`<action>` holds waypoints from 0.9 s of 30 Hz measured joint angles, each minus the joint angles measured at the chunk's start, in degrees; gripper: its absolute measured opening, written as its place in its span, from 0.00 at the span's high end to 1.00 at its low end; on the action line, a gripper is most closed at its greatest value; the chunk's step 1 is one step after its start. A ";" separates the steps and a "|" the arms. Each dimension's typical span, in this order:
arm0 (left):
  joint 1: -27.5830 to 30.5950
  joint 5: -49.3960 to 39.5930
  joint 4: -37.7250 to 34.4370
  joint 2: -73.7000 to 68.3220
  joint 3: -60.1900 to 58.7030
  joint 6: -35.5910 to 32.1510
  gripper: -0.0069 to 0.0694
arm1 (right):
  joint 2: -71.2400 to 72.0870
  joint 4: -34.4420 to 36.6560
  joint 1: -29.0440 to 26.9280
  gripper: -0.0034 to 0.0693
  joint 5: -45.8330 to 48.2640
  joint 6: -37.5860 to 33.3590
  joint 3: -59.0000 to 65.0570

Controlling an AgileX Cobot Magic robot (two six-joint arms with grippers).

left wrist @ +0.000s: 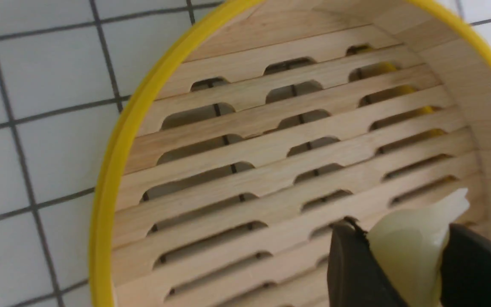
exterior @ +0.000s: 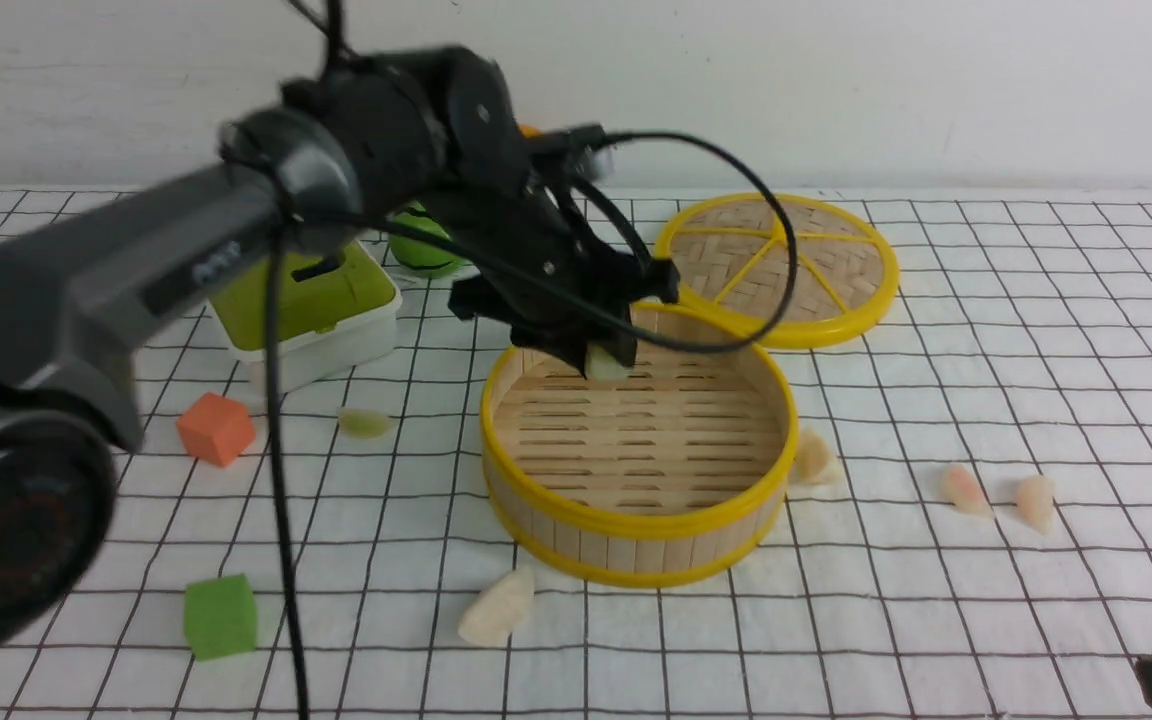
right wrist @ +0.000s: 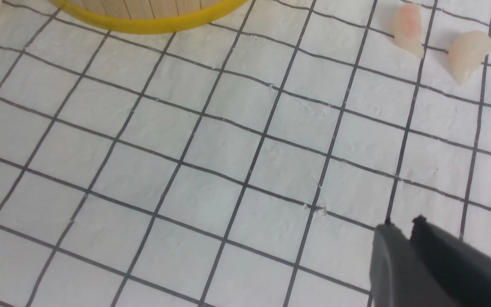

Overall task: Put the dumplings into the steamer on the table with the white tablecloth.
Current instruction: 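Place the dumpling into the bamboo steamer basket with the left gripper, then reach for and grasp a dumpling on the table with the left gripper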

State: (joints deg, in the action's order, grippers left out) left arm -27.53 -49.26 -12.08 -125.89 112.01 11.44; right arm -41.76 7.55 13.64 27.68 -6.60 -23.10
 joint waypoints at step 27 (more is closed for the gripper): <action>-0.98 -11.34 10.80 -0.48 7.89 8.89 0.38 | 0.00 1.30 0.00 0.83 0.05 0.05 0.00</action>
State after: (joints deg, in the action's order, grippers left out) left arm -28.51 -60.60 -1.28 -126.37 119.90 20.33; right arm -41.76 8.85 13.64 27.73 -6.55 -23.10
